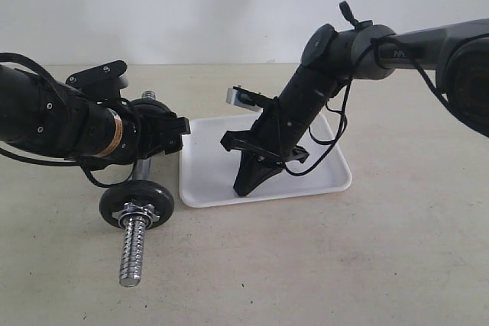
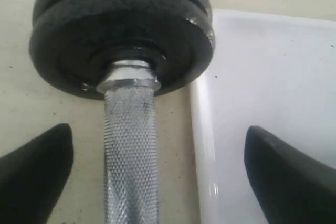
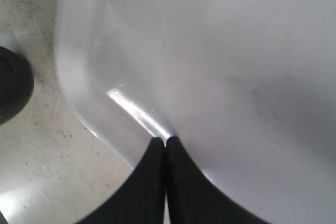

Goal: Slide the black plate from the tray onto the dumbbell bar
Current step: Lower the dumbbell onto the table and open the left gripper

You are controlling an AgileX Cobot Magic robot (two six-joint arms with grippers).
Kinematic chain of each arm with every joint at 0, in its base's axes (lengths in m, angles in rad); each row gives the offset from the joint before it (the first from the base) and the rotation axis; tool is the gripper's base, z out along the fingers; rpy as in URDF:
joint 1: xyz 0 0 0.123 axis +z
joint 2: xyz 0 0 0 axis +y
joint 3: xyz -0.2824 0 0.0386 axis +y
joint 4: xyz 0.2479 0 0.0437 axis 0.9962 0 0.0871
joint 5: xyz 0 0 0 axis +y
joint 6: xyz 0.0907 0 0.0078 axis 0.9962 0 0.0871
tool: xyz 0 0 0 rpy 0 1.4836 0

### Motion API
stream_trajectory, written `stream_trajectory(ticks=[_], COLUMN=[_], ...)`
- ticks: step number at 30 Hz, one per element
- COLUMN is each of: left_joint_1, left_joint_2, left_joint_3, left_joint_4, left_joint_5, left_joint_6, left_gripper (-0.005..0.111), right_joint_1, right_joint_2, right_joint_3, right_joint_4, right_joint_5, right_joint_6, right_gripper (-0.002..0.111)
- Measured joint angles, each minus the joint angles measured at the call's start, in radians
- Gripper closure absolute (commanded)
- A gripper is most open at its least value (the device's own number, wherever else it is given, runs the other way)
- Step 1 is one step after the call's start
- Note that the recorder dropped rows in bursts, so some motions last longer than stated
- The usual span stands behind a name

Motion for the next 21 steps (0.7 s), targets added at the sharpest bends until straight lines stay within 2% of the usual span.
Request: stream_trajectory(ticks=[21], left_joint_1=[0.000], left_joint_2=[0.000], left_joint_3=[0.000], left_joint_4=[0.000], left_joint_5=[0.000], left_joint_6=[0.000], left_gripper=[0.026], right_joint_1=[0.029], right_joint_2=[0.000], right_joint_3=[0.000], right_joint_4=[-0.008], right_joint_5=[-0.004], right_joint_6=[-0.025], right_gripper=[0.109])
